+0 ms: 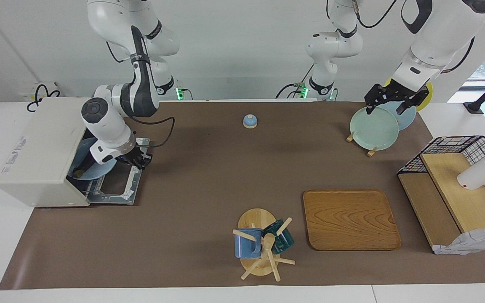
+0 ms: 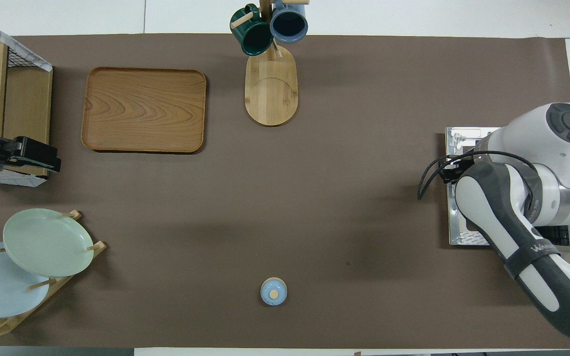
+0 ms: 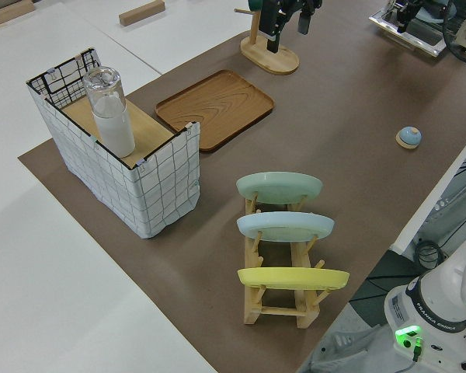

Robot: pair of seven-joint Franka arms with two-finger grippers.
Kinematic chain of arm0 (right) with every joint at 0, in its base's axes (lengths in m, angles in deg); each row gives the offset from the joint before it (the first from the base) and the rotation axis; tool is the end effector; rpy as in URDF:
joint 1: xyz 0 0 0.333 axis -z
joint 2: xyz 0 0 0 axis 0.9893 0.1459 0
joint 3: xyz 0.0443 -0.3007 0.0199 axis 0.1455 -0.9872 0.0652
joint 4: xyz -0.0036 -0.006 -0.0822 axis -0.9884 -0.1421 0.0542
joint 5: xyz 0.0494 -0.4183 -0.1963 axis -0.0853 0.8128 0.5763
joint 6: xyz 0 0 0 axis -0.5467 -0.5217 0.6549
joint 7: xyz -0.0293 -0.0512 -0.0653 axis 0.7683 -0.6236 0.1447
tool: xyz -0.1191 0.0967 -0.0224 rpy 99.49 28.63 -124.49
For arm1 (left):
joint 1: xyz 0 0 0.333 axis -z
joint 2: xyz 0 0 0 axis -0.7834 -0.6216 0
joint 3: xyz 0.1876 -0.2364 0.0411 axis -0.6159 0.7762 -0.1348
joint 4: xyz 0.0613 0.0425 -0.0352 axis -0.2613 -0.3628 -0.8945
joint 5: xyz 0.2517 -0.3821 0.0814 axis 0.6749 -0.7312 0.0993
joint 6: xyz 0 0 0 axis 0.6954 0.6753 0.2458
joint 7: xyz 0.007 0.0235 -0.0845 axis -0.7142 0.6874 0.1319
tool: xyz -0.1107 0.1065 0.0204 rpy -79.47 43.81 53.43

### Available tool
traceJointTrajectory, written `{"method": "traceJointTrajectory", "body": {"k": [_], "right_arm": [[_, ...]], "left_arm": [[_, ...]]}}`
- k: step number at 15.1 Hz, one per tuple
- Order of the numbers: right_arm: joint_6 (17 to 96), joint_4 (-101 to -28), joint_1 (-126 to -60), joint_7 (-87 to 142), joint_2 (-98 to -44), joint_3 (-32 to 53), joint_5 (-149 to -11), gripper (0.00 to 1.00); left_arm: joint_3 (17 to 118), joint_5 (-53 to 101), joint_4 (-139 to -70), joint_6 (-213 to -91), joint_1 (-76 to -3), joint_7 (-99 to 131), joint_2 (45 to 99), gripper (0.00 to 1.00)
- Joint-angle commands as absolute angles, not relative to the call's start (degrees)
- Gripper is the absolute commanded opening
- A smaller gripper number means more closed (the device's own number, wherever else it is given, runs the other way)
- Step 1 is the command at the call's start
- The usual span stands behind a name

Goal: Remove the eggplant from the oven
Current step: 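Pull the oven rack out toward the robot with the right gripper, then grasp the purple eggplant on the rack with the right gripper and lift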

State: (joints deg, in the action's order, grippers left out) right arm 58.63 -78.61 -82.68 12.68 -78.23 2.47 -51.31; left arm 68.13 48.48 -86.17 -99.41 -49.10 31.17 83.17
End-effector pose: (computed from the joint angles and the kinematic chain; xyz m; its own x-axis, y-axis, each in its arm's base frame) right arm 0.6144 0.0076 0.2600 0.9854 -0.1288 -0.1118 -0.1309 -0.9913 -0.0115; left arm 0.6072 -0.0686 0.5606 0.9918 -0.1041 -0.0744 -0.1029 -0.9945 0.0205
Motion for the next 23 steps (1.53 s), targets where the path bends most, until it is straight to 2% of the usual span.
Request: {"method": "traceJointTrajectory", "body": {"k": [1, 5, 11, 19, 21, 22, 23], "right_arm": [[53.54, -75.01, -81.35, 11.6, -79.4, 3.55, -49.46, 0.32], [52.04, -75.0, -81.35, 11.34, -80.81, 3.64, -42.18, 0.3], [53.26, -78.33, -78.1, 13.26, -81.95, 3.38, -41.63, 0.3], [59.85, -84.58, -75.46, 16.61, -83.63, 3.38, -41.63, 0.3], [62.66, -86.07, -75.2, 18.35, -83.98, 3.38, -41.63, 0.19], [63.02, -86.42, -75.02, 19.93, -84.06, 3.38, -41.63, 0.07], [62.85, -86.25, -75.11, 20.91, -84.07, 3.38, -41.63, 0.0]], "left_arm": [[68.48, 49.63, -86.42, -99.04, -49.55, 31.7, 83.92, 1.0], [68.48, 49.63, -86.34, -99.04, -49.55, 31.7, 83.83, 1.0], [68.48, 49.63, -86.34, -99.04, -49.55, 31.7, 83.92, 1.0], [68.48, 49.63, -86.34, -99.04, -49.55, 31.7, 83.83, 1.0], [68.48, 49.63, -86.34, -99.04, -49.55, 31.7, 83.92, 1.0], [68.48, 49.63, -86.34, -99.04, -49.55, 31.7, 83.83, 1.0], [68.48, 49.63, -86.34, -98.96, -49.55, 31.7, 83.92, 1.0]]}}
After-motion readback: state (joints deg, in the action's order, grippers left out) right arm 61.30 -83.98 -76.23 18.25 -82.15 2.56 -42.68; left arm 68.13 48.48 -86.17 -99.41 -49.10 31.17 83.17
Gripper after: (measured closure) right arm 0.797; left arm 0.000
